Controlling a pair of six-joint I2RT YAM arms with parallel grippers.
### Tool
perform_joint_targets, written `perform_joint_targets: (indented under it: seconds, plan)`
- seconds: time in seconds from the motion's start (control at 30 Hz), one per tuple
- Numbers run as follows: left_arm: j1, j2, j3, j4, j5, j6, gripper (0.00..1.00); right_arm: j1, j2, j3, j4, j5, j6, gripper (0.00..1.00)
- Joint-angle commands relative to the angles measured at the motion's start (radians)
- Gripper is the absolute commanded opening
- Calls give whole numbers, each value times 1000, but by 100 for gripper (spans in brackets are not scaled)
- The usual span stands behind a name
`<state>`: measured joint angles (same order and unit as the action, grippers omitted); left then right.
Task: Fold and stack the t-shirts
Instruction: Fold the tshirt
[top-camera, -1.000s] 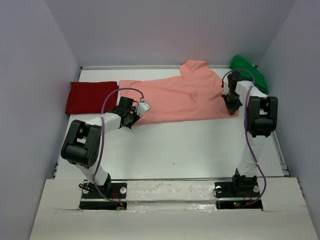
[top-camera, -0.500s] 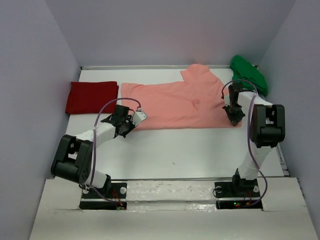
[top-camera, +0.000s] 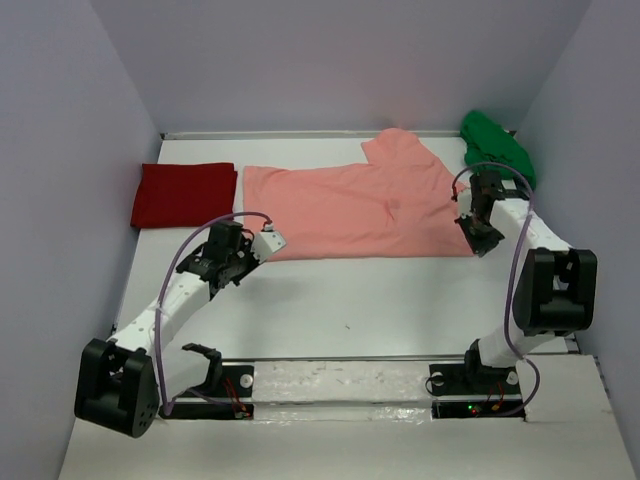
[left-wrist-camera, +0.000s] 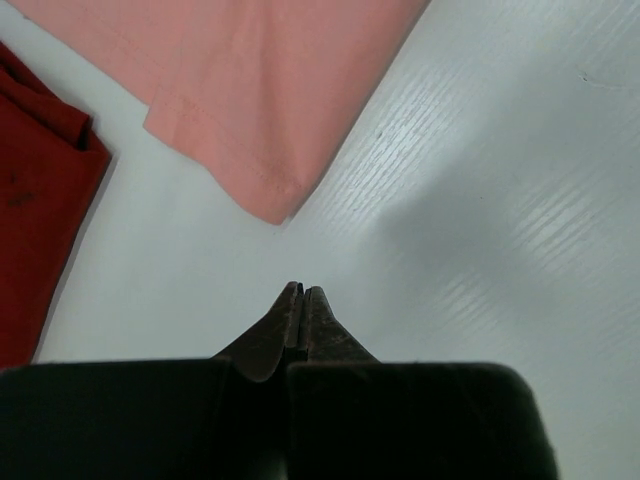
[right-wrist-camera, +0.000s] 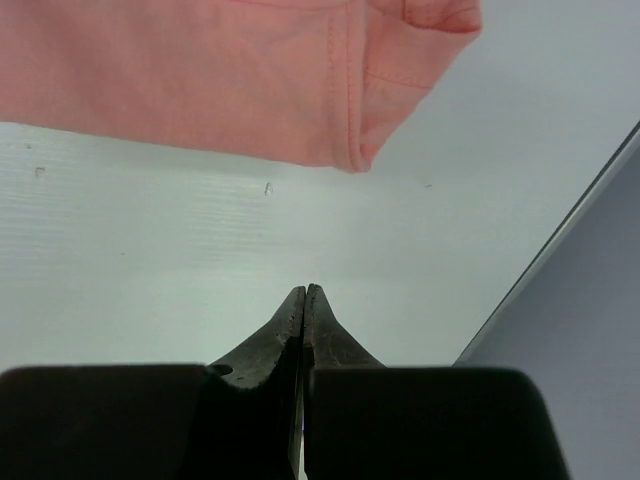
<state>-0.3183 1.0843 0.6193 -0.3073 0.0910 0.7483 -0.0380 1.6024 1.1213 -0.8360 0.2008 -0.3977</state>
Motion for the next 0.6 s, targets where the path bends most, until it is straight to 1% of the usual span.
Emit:
perform_joint_targets:
  seconds: [0.0, 0.13, 0.17, 0.3, 0.47, 0.57]
  plan:
    - [4, -11, 2, 10, 0, 5, 0, 0, -26, 86, -6, -35, -4, 0]
    - [4, 78, 30, 105, 30, -18, 0, 0, 54, 172, -8, -43, 13, 0]
    - [5, 121, 36, 123, 44, -23, 0, 0, 92, 196, 0, -40, 19, 0]
    - [5, 216, 71, 220, 58, -47, 0, 0, 187, 242, 38, -35, 19, 0]
    - [5, 328, 121, 272, 50, -63, 0, 0, 293, 313, 37, -31, 25, 0]
    - [5, 383, 155, 267, 42, -58, 0, 0, 333, 334, 37, -24, 16, 0]
